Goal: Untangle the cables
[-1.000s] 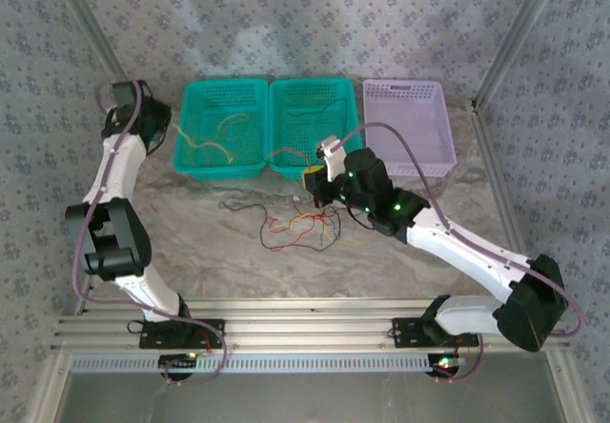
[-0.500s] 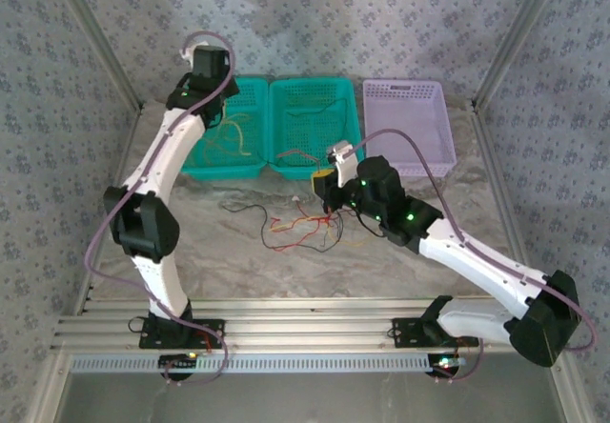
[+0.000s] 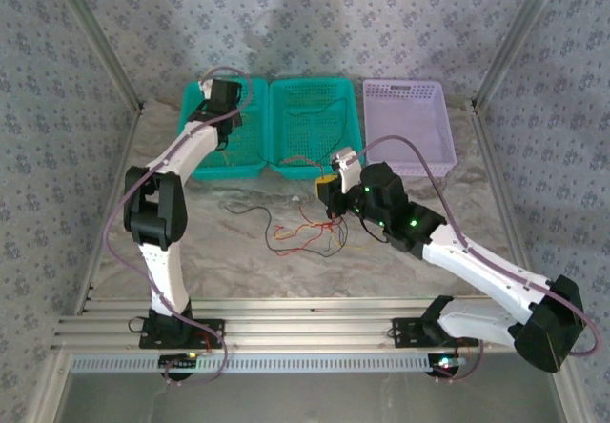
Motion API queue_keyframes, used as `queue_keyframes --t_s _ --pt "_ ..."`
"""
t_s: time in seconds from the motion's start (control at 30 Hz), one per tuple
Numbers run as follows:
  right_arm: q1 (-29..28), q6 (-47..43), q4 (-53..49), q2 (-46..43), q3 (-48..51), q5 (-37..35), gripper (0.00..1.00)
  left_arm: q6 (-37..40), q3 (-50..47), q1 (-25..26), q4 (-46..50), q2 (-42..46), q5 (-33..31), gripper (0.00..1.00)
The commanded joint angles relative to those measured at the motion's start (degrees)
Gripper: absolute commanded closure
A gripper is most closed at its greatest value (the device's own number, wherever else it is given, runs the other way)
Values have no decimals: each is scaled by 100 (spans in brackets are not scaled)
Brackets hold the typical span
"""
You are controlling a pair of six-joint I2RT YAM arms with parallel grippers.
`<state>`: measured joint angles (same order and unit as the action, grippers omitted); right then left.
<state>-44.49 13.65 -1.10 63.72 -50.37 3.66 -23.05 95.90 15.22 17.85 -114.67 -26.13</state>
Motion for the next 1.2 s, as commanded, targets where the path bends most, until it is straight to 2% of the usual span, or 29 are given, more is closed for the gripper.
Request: queue_keyframes --t_s 0.0,0.53,0.57,0.63,0.83,0.93,1.07,1.17 --pt "36 -3 102 -71 66 -59 100 -308 -285 -81 -389 -14 144 100" --pt "68 6 -23 61 6 10 100 -965 -484 -160 -283 -804 949 100" --pt "79 0 -38 61 -9 12 100 -973 -476 -160 -276 -820 965 98" --pt "89 15 -78 48 -67 10 100 -991 -475 -167 -272 -773 990 77" --pt "124 -20 -144 -44 -282 -55 100 -939 -334 -186 -220 -276 1125 28" --pt "128 -3 -206 -62 -420 -32 100 -897 -217 -178 -57 13 1191 15" --pt "141 30 -241 -127 -484 -11 100 -876 -349 -178 10 498 1302 3" --pt "151 47 -279 -142 -505 -9 100 -943 -486 -178 100 852 1458 0"
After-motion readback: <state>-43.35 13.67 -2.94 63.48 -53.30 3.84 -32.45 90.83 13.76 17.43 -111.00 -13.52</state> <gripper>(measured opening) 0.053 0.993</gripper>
